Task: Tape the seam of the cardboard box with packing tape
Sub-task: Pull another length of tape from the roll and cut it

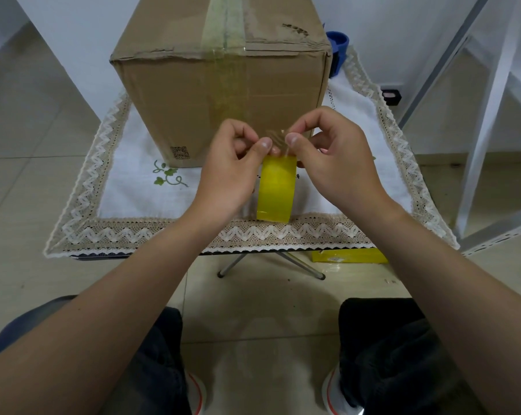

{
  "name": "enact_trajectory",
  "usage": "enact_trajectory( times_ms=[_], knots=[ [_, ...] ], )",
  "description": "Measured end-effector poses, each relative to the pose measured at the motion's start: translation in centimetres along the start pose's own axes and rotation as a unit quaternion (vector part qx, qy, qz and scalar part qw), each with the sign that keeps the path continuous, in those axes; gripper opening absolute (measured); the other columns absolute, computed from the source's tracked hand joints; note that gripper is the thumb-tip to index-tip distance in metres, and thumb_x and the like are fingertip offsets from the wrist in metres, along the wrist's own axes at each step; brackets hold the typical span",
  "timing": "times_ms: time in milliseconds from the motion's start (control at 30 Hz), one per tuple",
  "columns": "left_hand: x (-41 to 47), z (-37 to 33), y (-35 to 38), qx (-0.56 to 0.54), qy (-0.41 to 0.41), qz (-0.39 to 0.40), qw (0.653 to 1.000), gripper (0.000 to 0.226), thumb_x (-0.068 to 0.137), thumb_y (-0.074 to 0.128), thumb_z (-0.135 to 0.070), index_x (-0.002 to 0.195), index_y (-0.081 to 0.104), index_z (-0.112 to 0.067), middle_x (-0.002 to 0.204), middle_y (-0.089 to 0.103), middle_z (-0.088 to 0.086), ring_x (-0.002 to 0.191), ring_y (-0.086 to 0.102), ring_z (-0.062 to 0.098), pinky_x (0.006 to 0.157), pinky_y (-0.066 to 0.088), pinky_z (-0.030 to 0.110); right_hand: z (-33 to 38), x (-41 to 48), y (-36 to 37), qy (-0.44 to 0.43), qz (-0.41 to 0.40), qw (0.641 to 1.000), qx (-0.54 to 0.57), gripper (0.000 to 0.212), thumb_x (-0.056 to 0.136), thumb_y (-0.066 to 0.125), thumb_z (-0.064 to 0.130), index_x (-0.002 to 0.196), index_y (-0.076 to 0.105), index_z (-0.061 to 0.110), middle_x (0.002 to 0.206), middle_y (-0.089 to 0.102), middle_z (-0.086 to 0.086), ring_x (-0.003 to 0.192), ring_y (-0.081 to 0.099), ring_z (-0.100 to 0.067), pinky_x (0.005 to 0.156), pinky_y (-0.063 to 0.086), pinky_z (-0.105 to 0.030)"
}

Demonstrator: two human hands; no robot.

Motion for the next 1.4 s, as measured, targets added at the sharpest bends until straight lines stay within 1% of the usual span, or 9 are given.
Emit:
enact_trajectory(
  times_ms=[67,167,300,467,600,967,1133,1267,1400],
  knots=[
    [0.04,0.16,-0.01,0.011,-0.008,-0.002,1.0,0.018,0.099,0.066,-0.008,0.09,0.054,-0.019,0.091,0.075,0.016,0.069,0.065,0.005,0.053,0.045,0.011,0.08,-0.02,0.08,-0.002,-0.001,1.0,0.004,0.009,0.094,0.07,0.016,0.089,0.066,0.022,0.084,0.073,0.0,0.077,0.071,-0.025,0.074,0.06,-0.051],
    [-0.04,0.22,0.12,0.007,-0.013,0.01,1.0,0.008,0.096,0.07,-0.008,0.097,0.065,-0.014,0.088,0.07,-0.001,0.074,0.063,0.0,0.057,0.048,0.012,0.08,-0.02,0.1,-0.001,-0.002,1.0,0.001,0.009,0.094,0.07,0.017,0.089,0.066,0.024,0.085,0.073,-0.001,0.077,0.07,-0.025,0.074,0.06,-0.052],
    [-0.04,0.14,0.3,0.014,-0.009,0.02,1.0,0.015,0.092,0.074,-0.004,0.107,0.07,-0.004,0.091,0.07,-0.004,0.08,0.064,-0.003,0.076,0.054,0.013,0.14,0.0,0.05,-0.004,-0.003,1.0,-0.004,0.009,0.094,0.069,0.017,0.089,0.065,0.023,0.086,0.073,0.0,0.076,0.07,-0.024,0.074,0.059,-0.049],
    [0.11,0.3,0.47,0.037,0.001,0.038,0.999,0.017,0.091,0.076,-0.009,0.105,0.067,-0.013,0.093,0.069,-0.005,0.086,0.066,0.002,0.087,0.056,0.028,0.18,-0.05,0.22,-0.012,-0.003,1.0,-0.006,0.009,0.095,0.069,0.016,0.091,0.065,0.022,0.095,0.073,0.0,0.076,0.07,-0.022,0.068,0.057,-0.036],
    [0.22,0.3,0.61,0.035,0.006,0.045,0.998,0.018,0.092,0.074,-0.006,0.105,0.064,-0.011,0.091,0.067,-0.006,0.087,0.064,0.004,0.086,0.055,0.026,0.56,-0.03,0.26,-0.041,-0.006,0.999,-0.007,0.01,0.094,0.069,0.011,0.091,0.064,0.019,0.104,0.069,-0.002,0.081,0.066,-0.013,0.07,0.053,-0.022],
    [0.37,1.01,0.35,-0.009,-0.048,0.016,0.999,0.021,0.092,0.075,-0.009,0.11,0.068,-0.002,0.1,0.073,0.008,0.09,0.069,0.009,0.081,0.057,0.02,0.41,-0.04,0.3,-0.042,-0.014,0.999,-0.009,0.007,0.096,0.066,0.015,0.092,0.064,0.02,0.105,0.069,-0.003,0.084,0.069,-0.018,0.076,0.06,-0.045],
    [0.24,0.79,0.39,-0.019,-0.047,0.022,0.998,0.022,0.092,0.075,-0.009,0.114,0.069,-0.006,0.101,0.076,0.005,0.093,0.071,0.007,0.078,0.057,0.017,0.41,-0.08,0.37,-0.042,-0.015,0.999,-0.006,0.008,0.096,0.067,0.014,0.092,0.063,0.02,0.105,0.069,-0.004,0.083,0.068,-0.018,0.076,0.06,-0.046],
    [0.1,0.89,0.19,-0.051,-0.041,0.002,0.998,0.03,0.093,0.073,-0.005,0.104,0.046,-0.012,0.095,0.076,0.008,0.086,0.073,0.01,0.082,0.058,0.027,0.38,-0.04,0.29,-0.037,-0.02,0.999,-0.01,0.007,0.096,0.066,0.015,0.092,0.063,0.02,0.105,0.069,-0.003,0.082,0.067,-0.019,0.075,0.06,-0.045],
    [0.25,0.94,0.32,-0.02,-0.018,0.004,1.0,0.015,0.093,0.073,-0.004,0.095,0.059,-0.01,0.094,0.07,0.012,0.087,0.067,0.014,0.08,0.056,0.024,0.29,0.0,0.23,-0.033,-0.021,0.999,-0.007,0.006,0.096,0.066,0.016,0.092,0.064,0.019,0.104,0.069,-0.002,0.084,0.068,-0.022,0.075,0.06,-0.046]
  ],
)
Point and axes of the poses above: each hand's wrist, its own x-axis towards the middle knuckle, its own y-axis out of the palm, z = x × y, the point moved 6 cm from there along x, towards the middle knuckle
